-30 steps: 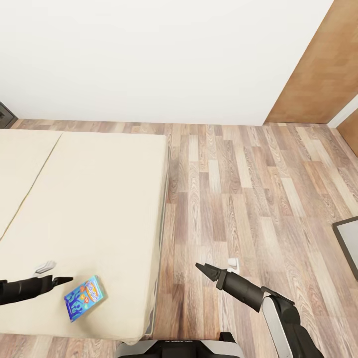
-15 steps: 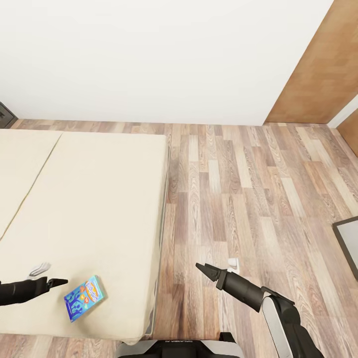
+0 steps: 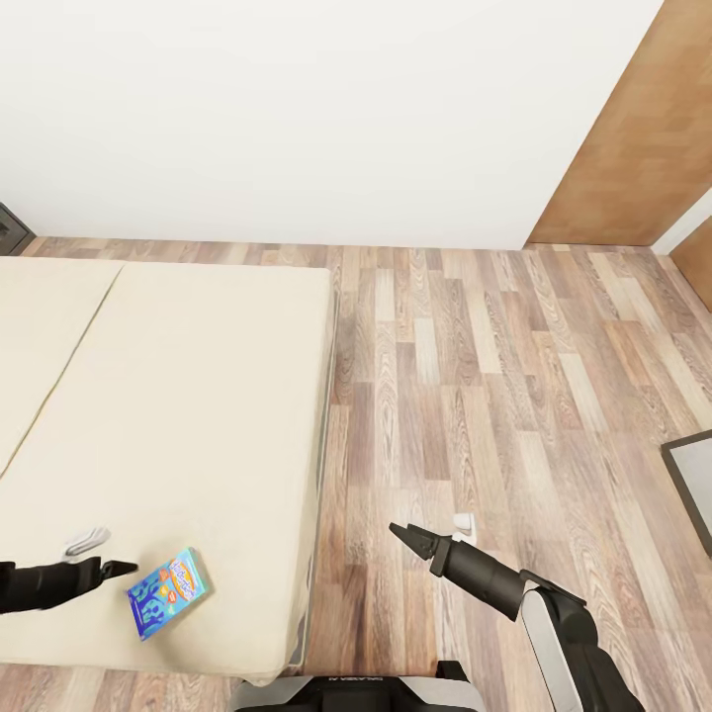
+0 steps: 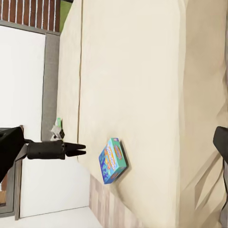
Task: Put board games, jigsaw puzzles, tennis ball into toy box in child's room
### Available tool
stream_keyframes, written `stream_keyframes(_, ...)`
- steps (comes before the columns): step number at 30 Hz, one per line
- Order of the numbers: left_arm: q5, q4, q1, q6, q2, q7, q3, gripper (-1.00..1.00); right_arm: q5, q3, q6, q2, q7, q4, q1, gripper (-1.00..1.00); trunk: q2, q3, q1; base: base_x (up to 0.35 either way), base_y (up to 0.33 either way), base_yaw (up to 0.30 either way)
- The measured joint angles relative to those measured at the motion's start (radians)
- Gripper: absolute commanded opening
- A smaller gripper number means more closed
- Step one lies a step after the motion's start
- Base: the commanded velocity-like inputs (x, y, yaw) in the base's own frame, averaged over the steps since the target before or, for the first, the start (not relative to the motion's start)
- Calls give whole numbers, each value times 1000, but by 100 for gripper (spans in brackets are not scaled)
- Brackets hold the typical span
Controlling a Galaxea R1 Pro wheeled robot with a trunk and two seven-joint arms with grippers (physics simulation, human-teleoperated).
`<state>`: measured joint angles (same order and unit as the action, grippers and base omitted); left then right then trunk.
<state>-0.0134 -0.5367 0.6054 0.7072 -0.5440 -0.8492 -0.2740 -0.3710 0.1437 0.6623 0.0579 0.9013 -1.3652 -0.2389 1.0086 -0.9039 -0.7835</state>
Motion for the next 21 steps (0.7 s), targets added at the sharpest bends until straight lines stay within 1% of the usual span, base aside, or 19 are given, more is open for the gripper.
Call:
stream_keyframes(3,1,0,0,-2,13,32,0,100,0,1,0,0,0,0,0,100,0,0,0,0,0,0)
stream_keyframes(6,0,1,0,-8,20,47,0,100,0,1,0,0,0,0,0,100,0,0,0,0,0,0)
stream_keyframes(17,-2,1,0,-17,41,56,1,100,0,0,0,1,-1,0,0,100,0,0,0,0,0,0)
stream_keyframes(21,-3,2,0,-30,56,56,2,100,0,0,0,1,-1,0,0,100,0,0,0,0,0,0)
